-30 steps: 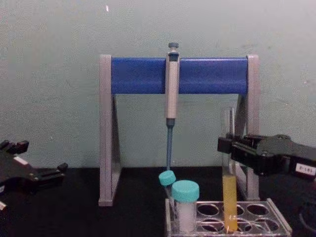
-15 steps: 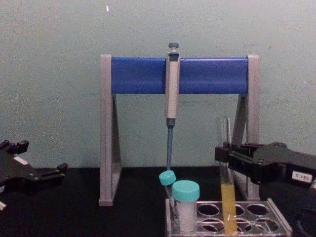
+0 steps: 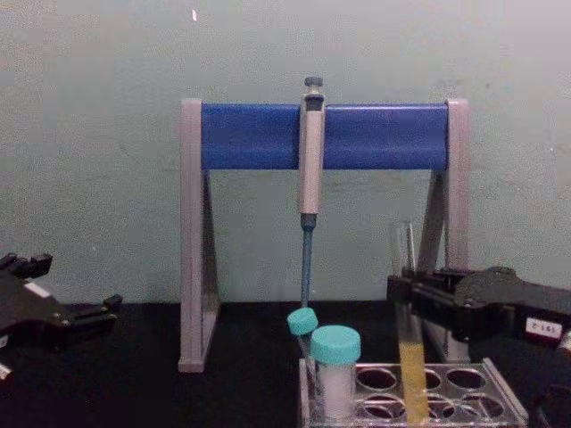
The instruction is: Pick up the test tube from the test tube rack, shake it, then place it back into the test tube rack.
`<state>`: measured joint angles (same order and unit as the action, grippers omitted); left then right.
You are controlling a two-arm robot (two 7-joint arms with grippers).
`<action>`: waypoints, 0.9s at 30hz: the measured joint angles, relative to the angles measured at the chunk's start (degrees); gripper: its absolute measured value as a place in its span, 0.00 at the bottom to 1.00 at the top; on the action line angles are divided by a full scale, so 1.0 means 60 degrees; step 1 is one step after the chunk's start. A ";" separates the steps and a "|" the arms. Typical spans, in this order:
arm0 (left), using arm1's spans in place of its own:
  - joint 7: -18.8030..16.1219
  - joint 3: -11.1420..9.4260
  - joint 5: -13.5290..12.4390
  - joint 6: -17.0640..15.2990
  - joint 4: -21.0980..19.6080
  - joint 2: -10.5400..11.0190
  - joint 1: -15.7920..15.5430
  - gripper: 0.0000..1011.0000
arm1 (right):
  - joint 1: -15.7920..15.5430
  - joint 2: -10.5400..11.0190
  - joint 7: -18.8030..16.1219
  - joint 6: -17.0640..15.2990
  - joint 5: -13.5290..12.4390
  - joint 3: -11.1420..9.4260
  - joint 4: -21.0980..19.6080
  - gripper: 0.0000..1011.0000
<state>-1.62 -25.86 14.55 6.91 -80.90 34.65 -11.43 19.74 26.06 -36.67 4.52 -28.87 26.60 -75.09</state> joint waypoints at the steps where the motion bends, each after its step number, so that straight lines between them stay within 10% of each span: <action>1: 0.0000 0.0000 0.0000 0.0000 0.0000 0.0000 0.0000 0.99 | 0.0000 0.0000 0.0004 -0.0015 0.0005 0.0005 0.0004 0.23; 27: 0.0000 0.0000 0.0000 0.0000 0.0000 0.0000 0.0001 0.99 | -0.0007 0.0015 0.0058 -0.0055 0.0080 0.0033 -0.0002 0.23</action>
<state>-1.62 -25.86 14.55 6.91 -80.90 34.64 -11.43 19.69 26.16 -36.33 4.19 -28.39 26.79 -75.11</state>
